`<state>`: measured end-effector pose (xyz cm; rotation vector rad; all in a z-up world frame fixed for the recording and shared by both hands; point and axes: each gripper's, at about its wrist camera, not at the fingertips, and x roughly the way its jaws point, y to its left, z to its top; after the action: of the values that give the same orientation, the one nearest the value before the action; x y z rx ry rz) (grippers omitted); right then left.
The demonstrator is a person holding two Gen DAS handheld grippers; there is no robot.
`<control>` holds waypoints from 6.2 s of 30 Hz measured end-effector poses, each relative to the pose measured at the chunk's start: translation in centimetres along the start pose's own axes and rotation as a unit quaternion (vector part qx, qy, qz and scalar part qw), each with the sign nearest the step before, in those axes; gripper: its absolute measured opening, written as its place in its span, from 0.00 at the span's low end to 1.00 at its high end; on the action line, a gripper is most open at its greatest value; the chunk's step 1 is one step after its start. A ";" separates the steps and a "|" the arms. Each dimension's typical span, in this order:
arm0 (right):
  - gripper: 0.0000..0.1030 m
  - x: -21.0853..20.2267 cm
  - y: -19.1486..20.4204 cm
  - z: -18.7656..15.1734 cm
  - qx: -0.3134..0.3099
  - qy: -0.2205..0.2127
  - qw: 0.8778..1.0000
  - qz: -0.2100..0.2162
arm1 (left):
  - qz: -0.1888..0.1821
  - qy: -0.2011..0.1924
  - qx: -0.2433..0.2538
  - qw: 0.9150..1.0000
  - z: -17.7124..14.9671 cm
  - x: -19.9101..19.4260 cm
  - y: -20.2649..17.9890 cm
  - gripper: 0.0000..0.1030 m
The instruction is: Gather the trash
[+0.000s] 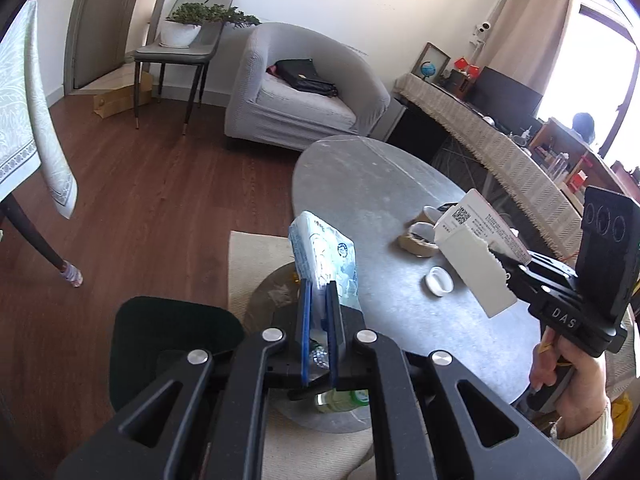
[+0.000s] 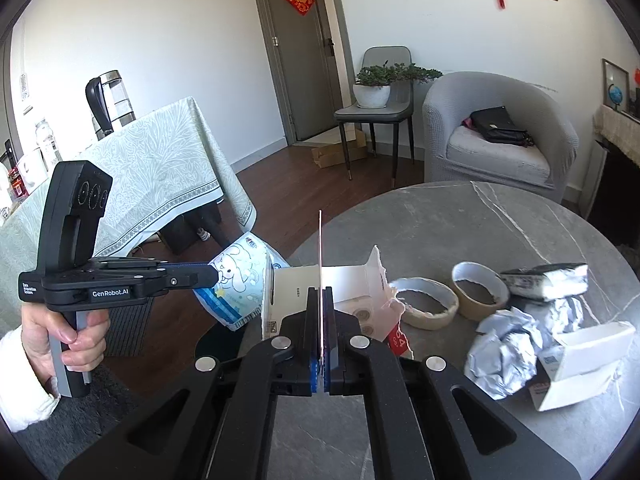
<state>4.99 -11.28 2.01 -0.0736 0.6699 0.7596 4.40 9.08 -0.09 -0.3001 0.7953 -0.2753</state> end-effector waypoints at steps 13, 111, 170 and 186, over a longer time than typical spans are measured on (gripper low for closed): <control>0.01 6.1 5.6 2.2 -0.022 0.031 0.998 0.046 | 0.081 0.040 -0.026 0.996 -1.7 -0.6 8.8 0.08; 0.41 11.7 10.1 1.8 -0.055 0.081 0.995 0.025 | 0.108 -0.123 0.015 0.986 0.1 -9.0 6.3 0.46; 0.57 -7.5 -9.5 -6.9 0.108 0.008 0.990 -0.091 | 0.051 0.005 0.171 0.984 -1.9 11.1 -15.1 0.53; 0.57 -5.0 -9.1 -6.2 0.125 0.020 0.989 -0.077 | 0.024 -0.001 0.146 0.989 -1.4 10.1 -14.5 0.32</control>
<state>5.02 -22.85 -1.51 0.0876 0.7830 0.5233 8.27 -8.09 -2.31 -0.0067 0.7471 -0.3411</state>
